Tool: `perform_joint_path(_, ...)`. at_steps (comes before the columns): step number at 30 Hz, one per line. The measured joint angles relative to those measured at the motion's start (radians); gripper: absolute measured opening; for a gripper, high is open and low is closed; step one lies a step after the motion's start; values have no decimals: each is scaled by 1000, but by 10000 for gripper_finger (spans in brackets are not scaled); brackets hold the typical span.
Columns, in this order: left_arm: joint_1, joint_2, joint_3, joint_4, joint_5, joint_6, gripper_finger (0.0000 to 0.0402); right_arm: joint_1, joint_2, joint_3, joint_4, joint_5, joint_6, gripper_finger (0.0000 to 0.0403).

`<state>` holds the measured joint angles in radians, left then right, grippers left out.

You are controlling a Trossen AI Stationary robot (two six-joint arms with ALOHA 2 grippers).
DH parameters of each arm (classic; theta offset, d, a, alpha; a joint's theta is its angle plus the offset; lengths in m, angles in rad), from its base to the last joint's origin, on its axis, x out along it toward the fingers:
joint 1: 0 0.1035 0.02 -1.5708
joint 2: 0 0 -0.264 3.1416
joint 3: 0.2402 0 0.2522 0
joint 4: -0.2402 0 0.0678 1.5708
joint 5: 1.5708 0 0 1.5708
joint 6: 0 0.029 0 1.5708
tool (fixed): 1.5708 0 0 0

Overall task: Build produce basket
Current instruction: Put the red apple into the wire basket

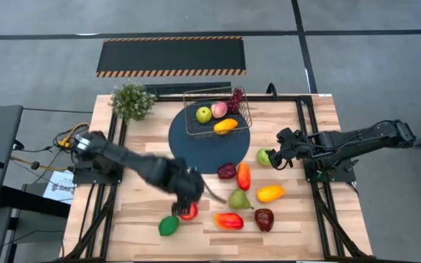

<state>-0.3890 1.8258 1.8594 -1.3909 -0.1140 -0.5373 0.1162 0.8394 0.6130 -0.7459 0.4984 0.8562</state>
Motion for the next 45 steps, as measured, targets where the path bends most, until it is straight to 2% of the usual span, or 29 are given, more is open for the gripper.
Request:
perform_joint_path(4, -86, 85, 0, 23, -28, -66, 369, 0, 0, 0, 3, 0, 0, 385)
perform_joint_path(8, -119, 136, -1, 67, -33, -77, 369, 0, 0, 0, 3, 0, 0, 385)
perform_joint_path(16, -121, 141, 0, 86, -56, -54, 370, 0, 0, 0, -2, 0, 0, 385)
perform_joint_path(23, -125, 174, 0, 160, -42, -50, 390, 0, 0, 0, -6, 0, -6, 385)
perform_joint_path(35, -141, 209, 0, 146, -46, -70, 400, 0, 0, 0, -4, -1, -34, 385)
perform_joint_path(45, -148, 222, -23, 76, -96, -75, 400, 0, 0, 0, -4, -5, -49, 385)
